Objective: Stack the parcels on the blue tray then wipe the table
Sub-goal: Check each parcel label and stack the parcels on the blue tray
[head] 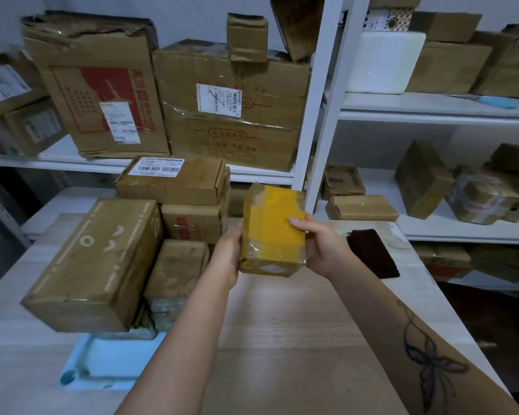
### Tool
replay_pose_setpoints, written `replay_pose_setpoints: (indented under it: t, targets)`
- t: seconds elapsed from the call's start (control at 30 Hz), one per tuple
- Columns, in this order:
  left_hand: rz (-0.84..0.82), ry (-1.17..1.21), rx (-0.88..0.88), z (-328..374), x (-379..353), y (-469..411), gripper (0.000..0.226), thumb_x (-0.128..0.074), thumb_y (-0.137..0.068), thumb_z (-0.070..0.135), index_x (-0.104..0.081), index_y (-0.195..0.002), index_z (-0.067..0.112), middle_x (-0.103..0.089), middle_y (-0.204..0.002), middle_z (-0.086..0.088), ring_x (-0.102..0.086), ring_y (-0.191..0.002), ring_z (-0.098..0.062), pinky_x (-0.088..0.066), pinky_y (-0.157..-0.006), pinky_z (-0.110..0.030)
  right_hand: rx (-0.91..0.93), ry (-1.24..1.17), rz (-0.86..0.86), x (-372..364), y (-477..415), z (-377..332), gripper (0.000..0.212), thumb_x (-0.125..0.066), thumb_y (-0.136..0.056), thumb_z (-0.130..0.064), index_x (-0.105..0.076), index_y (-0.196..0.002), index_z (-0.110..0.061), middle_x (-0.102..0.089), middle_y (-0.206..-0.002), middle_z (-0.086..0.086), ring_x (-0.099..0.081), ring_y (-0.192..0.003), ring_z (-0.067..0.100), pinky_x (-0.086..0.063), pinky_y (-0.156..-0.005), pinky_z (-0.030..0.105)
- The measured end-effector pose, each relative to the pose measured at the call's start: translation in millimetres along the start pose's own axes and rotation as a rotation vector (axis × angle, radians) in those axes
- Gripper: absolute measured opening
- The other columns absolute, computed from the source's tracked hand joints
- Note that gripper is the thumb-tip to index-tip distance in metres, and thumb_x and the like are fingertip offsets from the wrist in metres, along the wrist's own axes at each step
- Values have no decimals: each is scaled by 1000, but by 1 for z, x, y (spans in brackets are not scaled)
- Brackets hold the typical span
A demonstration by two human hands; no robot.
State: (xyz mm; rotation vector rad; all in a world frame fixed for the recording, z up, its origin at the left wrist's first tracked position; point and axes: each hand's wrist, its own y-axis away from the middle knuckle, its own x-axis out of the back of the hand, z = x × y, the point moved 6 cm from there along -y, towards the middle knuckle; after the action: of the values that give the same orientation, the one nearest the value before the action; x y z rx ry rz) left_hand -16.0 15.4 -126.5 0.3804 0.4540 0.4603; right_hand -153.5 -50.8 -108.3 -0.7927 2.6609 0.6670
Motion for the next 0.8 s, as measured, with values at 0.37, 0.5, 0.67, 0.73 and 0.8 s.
replay_pose_setpoints:
  t: [0.37,0.5,0.67,0.73,0.8]
  targets:
    - [228,-335,-255,49,56,39,59,-59,-90,32,-37,-143,14,-50,-138,-7,-52,-121,-26,-42,-103,-44,-32,60,-1,-64,-18,29,70,-70,-81,-32,-36,-143,-32,-59,-124,5,-60,-109,29,-55,-79,47]
    - [415,-610,-469,68,80,57,43,-63,-87,21,-53,-129,14,-58,-126,-4,-55,-114,-20,-45,-98,-34,-57,36,20,-86,-22,40,57,-64,-87,-34,-42,-139,-28,-58,-126,7,-58,-108,31,-53,-80,50]
    - [432,-906,-522,74,82,68,41,-58,-91,19,-54,-131,16,-52,-130,-8,-53,-113,-22,-40,-98,-29,-91,1,5,-107,-20,51,39,-53,-95,-33,-45,-133,-27,-60,-113,9,-60,-96,30,-52,-72,44]
    - [416,-1009,-522,75,84,72,40,-53,-93,20,-52,-134,15,-46,-139,-10,-49,-122,-24,-37,-102,-29,-99,-22,-18,-116,-20,53,39,-52,-95,-25,-46,-134,-24,-60,-113,8,-60,-97,28,-52,-76,42]
    - [400,-1108,-513,73,84,78,40,-48,-96,22,-50,-135,12,-36,-148,-13,-40,-131,-27,-33,-106,-32,-104,-42,-46,-125,-20,54,44,-51,-92,-15,-46,-136,-20,-60,-117,9,-59,-99,26,-51,-78,39]
